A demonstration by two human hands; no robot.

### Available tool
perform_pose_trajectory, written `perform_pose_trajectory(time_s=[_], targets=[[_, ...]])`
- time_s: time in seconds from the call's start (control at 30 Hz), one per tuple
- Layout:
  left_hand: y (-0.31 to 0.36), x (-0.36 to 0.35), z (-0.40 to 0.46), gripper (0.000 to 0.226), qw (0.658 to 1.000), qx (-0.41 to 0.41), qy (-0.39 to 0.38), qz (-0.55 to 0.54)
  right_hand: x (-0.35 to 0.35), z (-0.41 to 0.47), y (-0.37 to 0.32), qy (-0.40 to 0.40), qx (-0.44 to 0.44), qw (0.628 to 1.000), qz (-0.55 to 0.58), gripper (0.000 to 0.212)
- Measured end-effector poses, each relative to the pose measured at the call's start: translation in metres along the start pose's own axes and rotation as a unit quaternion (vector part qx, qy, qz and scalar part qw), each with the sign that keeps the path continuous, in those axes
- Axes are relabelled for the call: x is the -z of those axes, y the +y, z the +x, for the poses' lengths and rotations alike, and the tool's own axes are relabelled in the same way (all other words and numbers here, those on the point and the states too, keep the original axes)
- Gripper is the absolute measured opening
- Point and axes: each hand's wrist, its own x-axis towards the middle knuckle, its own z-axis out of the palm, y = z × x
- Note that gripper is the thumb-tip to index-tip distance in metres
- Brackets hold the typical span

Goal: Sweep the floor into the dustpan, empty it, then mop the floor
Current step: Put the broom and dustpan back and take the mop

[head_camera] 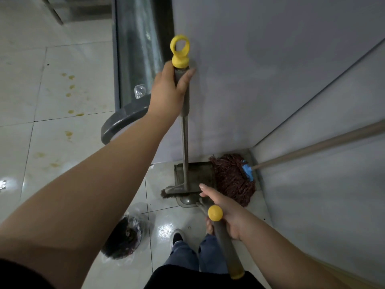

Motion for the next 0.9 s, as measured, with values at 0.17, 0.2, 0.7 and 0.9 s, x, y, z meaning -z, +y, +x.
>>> perform_pose_trajectory(time_s=[0.17, 0.2, 0.7, 0.9], targets=[[0.000, -0.009, 0.013, 0.025, 1.000, 0.019, 0.024, -0.002, 0.008, 0.002, -0.020, -0.009, -0.050, 0.990, -0.129, 0.057], [0.001, -0.010, 0.016, 0.027, 1.000, 0.018, 0.022, -0.005, 0.008, 0.002, -0.027, 0.012, -0.031, 0.981, -0.191, 0.064], [-0.051, -0.025, -0.003, 0.039, 0.978, 0.197, -0.066, -0.003, -0.027, 0.041, -0.184, 0.069, 0.317, 0.943, -0.077, 0.056], [-0.048, -0.015, -0.010, 0.041, 0.978, 0.193, -0.078, -0.015, -0.022, 0.040, -0.176, 0.078, 0.296, 0.949, -0.076, 0.059]])
